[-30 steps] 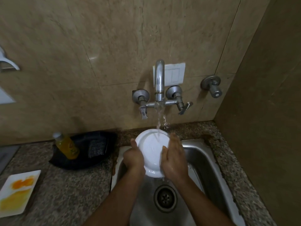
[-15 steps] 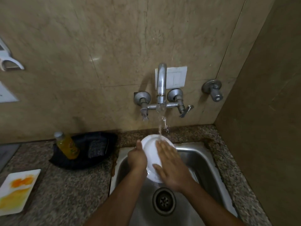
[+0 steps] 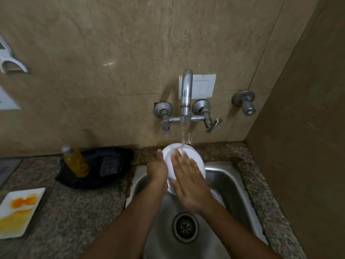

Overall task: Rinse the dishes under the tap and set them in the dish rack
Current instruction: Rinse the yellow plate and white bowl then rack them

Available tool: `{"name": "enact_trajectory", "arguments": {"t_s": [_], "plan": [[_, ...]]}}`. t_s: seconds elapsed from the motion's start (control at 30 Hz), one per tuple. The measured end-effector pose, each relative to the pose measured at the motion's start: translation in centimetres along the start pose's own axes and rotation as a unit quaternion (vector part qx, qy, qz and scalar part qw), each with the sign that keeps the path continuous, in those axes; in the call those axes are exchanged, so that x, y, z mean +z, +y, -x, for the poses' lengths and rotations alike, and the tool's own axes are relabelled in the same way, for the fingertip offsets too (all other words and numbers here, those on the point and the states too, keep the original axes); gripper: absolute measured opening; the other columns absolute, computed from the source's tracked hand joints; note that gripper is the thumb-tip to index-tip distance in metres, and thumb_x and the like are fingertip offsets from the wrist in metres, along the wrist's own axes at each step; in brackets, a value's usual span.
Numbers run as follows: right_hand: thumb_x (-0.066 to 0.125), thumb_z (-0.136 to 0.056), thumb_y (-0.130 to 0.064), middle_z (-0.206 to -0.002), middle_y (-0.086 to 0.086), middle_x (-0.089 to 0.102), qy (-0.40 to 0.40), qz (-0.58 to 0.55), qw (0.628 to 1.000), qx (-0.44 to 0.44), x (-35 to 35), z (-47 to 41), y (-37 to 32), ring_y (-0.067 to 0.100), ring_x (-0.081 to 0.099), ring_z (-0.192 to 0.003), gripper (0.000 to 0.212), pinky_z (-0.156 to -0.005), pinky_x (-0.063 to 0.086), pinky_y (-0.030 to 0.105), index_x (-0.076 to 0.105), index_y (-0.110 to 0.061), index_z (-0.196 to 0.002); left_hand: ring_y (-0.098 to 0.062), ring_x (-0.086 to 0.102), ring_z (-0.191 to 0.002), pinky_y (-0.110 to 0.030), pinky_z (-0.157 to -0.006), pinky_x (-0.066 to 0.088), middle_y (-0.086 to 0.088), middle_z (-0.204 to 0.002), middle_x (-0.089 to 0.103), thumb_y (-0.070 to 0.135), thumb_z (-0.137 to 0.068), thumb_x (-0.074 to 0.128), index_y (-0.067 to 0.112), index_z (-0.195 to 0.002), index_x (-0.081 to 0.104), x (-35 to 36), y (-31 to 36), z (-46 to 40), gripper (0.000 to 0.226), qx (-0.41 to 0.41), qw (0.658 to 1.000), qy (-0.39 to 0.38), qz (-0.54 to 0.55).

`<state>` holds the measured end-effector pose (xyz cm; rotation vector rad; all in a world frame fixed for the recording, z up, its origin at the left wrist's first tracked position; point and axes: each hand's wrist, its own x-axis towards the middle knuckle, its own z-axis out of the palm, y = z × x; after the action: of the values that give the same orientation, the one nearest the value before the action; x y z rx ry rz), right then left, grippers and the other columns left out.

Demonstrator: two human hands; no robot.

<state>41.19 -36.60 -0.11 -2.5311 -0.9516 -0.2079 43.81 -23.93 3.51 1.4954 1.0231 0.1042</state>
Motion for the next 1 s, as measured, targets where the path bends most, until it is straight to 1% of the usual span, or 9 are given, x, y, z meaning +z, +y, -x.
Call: {"name": "enact_trajectory", "arguments": {"t_s": [0.07,0.23,0.27,0.33,0.43,0.63,0.73,0.87,1.0], "plan": [[0.021,-0.103,-0.043,-0.165,0.0,-0.004,-0.007,0.008,1.0,-0.016,0.1,1.9,1.6,0.017,-0.007,-0.151,0.063,-0.122,0.004,0.04,0.0,-0.019,-0.157,-0.034,0.064,-0.101,-0.037,-0.09,0.051,-0.017,-0.114,0.068,0.056,-0.096,0.045,-0.001,-0.112,0.065,-0.4,-0.3,-0.4,0.063,0.006,1.0,-0.004,0.026],[0.011,-0.096,-0.062,-0.163,-0.012,0.003,0.045,-0.217,0.949,0.224,0.5,-0.8,4.1,0.012,0.001,-0.15,0.061,-0.122,0.008,0.036,0.012,-0.039,-0.152,-0.029,0.061,-0.097,-0.039,-0.088,0.05,-0.01,-0.112,0.066,0.054,-0.096,0.047,0.006,-0.114,0.063,0.2,-0.8,0.5,0.054,-0.025,0.995,-0.053,0.079],[0.023,-0.101,-0.053,-0.162,-0.008,0.014,0.077,-0.298,0.918,0.25,0.1,-1.1,4.2,0.014,0.012,-0.149,0.05,-0.121,0.016,0.038,0.02,-0.039,-0.149,-0.031,0.062,-0.097,-0.043,-0.088,0.053,-0.011,-0.112,0.067,0.054,-0.095,0.048,0.009,-0.112,0.064,0.3,-0.7,0.3,0.051,-0.037,0.99,-0.075,0.11],[0.044,-0.104,-0.03,-0.151,0.0,0.038,0.156,-0.489,0.789,0.338,-0.7,-0.6,4.9,0.02,0.037,-0.137,0.045,-0.11,0.035,0.041,0.033,-0.032,-0.147,-0.032,0.064,-0.093,-0.043,-0.08,0.055,-0.011,-0.106,0.068,0.051,-0.096,0.049,0.014,-0.108,0.064,0.2,0.1,0.4,0.042,-0.063,0.977,-0.119,0.167],[0.059,-0.092,-0.043,-0.135,0.004,0.058,0.143,-0.638,0.631,0.417,-0.6,0.7,6.5,0.024,0.055,-0.121,0.044,-0.105,0.044,0.048,0.057,-0.022,-0.131,-0.035,0.064,-0.095,-0.051,-0.082,0.055,-0.011,-0.104,0.07,0.049,-0.097,0.05,0.015,-0.109,0.065,0.5,0.6,0.8,0.039,-0.082,0.964,-0.169,0.19],[0.06,-0.091,-0.029,-0.133,0.02,0.059,0.102,-0.78,0.453,0.42,0.4,2.2,7.7,0.04,0.053,-0.125,0.048,-0.11,0.037,0.057,0.059,-0.005,-0.132,-0.039,0.062,-0.112,-0.058,-0.095,0.05,-0.017,-0.12,0.068,0.04,-0.101,0.045,0.009,-0.126,0.062,0.0,-0.2,1.3,0.043,-0.085,0.93,-0.28,0.223],[0.048,-0.1,-0.024,-0.129,0.018,0.063,0.104,-0.777,0.447,0.431,0.2,2.1,7.4,0.037,0.055,-0.122,0.038,-0.103,0.044,0.05,0.058,-0.006,-0.132,-0.038,0.064,-0.105,-0.046,-0.071,0.059,-0.019,-0.12,0.067,0.031,-0.098,0.052,0.005,-0.126,0.06,-1.8,-1.2,1.1,0.039,-0.092,0.91,-0.335,0.226],[0.048,-0.101,-0.02,-0.125,0.014,0.066,0.122,-0.745,0.487,0.44,0.3,1.6,6.4,0.033,0.058,-0.12,0.035,-0.101,0.047,0.05,0.057,-0.007,-0.132,-0.042,0.061,-0.113,-0.058,-0.085,0.054,-0.021,-0.123,0.066,0.023,-0.099,0.052,0.003,-0.132,0.054,-4.2,-2.0,-0.1,0.039,-0.097,0.924,-0.311,0.201],[0.045,-0.103,-0.017,-0.124,0.013,0.067,0.108,-0.743,0.512,0.416,-0.1,0.3,4.9,0.032,0.059,-0.119,0.033,-0.103,0.046,0.051,0.055,-0.006,-0.133,-0.037,0.063,-0.109,-0.051,-0.07,0.058,-0.017,-0.126,0.064,0.026,-0.101,0.051,0.007,-0.133,0.052,-5.6,-1.6,-0.9,0.038,-0.102,0.946,-0.253,0.176]]}}
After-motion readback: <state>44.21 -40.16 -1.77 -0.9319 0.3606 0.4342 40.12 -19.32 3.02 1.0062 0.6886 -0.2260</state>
